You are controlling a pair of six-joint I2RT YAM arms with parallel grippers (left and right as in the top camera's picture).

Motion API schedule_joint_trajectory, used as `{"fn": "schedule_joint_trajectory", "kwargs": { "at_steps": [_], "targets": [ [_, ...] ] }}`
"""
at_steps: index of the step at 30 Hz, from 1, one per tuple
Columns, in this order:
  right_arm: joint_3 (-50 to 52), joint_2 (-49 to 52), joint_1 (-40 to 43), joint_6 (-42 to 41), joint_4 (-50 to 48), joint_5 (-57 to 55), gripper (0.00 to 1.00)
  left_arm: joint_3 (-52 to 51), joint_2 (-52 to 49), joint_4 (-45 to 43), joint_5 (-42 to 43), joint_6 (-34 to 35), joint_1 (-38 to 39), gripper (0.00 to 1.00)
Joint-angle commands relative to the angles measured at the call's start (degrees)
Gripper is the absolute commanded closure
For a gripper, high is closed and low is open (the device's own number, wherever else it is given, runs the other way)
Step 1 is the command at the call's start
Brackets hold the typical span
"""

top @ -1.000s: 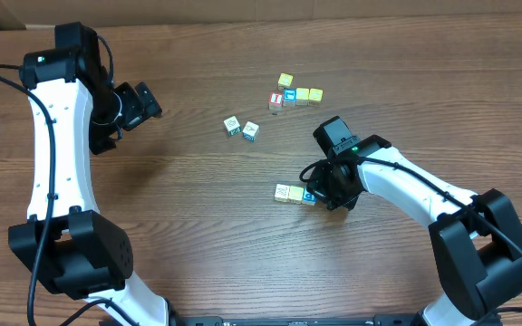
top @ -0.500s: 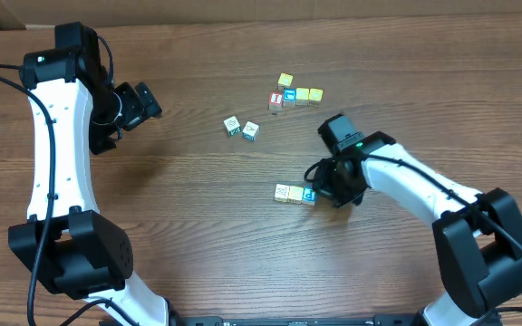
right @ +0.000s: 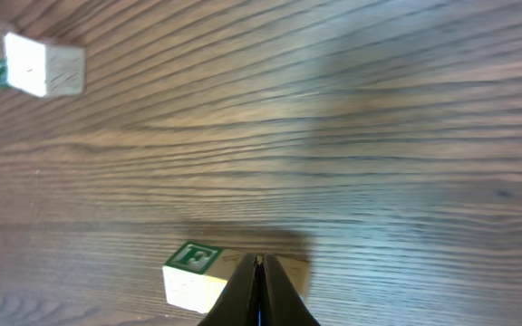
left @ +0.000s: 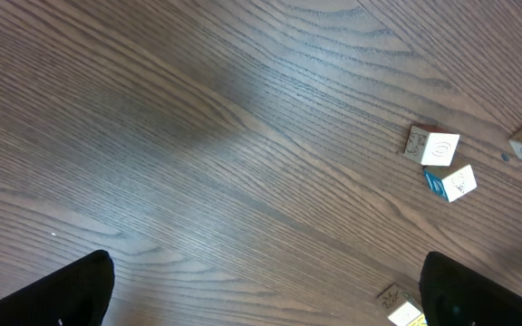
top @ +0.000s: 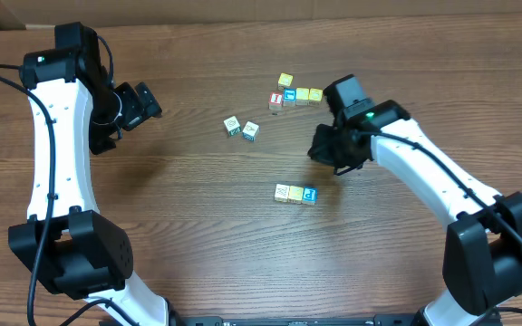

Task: Flip 5 blocks

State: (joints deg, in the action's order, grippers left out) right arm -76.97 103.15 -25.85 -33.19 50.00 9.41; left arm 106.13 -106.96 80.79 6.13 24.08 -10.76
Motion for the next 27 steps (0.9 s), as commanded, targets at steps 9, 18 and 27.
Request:
{"fn": "schedule_joint_trajectory", "kwargs": {
  "at_steps": [9, 18, 27],
  "targets": [
    [-3.5, 5.9, -21.3, 1.9, -7.1, -14.9, 0.96, 0.0, -0.6, 0.0, -0.4, 0.2, 0.0, 0.0],
    [-4.5, 12.7, -29.8, 4.3, -10.8, -27.0, 0.96, 0.0, -0.6, 0.0, -0.4, 0.2, 0.0, 0.0],
    [-4.5, 12.8, -29.7, 4.8, -10.6, -32.1, 0.96, 0.0, -0.6, -0.1, -0.4, 0.2, 0.0, 0.0]
  ]
}}
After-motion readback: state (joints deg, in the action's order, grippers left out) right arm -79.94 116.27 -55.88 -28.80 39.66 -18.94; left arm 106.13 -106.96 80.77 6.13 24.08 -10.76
